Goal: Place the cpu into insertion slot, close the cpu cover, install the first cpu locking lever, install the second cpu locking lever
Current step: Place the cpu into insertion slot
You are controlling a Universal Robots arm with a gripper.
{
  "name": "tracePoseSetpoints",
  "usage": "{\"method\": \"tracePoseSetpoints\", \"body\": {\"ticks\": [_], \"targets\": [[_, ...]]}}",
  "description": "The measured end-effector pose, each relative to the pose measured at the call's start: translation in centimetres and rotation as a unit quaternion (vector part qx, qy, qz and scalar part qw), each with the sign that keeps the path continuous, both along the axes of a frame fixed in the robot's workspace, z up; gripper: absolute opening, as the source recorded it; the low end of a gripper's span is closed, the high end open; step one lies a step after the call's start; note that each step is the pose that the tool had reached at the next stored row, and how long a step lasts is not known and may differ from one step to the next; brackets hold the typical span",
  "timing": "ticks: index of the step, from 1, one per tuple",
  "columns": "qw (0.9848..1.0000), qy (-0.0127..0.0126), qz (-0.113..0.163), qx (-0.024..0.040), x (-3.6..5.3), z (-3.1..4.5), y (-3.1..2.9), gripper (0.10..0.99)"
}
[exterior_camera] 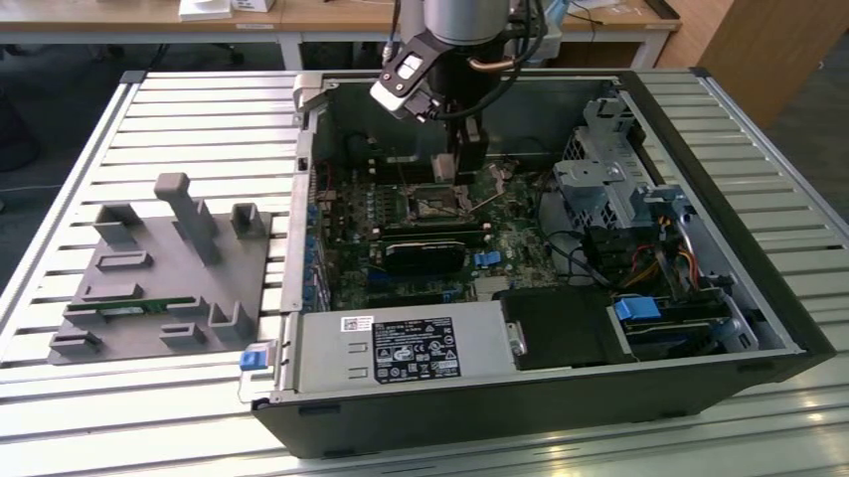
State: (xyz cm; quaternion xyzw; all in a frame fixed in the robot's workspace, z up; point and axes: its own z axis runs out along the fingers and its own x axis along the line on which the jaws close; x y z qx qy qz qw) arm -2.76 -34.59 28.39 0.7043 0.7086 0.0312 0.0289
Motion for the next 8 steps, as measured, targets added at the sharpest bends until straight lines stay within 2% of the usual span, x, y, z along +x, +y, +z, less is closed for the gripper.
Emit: {"method": "tracePoseSetpoints", "body": {"ticks": [8], "targets": [[1.0, -0.0001, 0.0, 0.0001, 0.0, -0.3, 0.0, 0.541]]}}
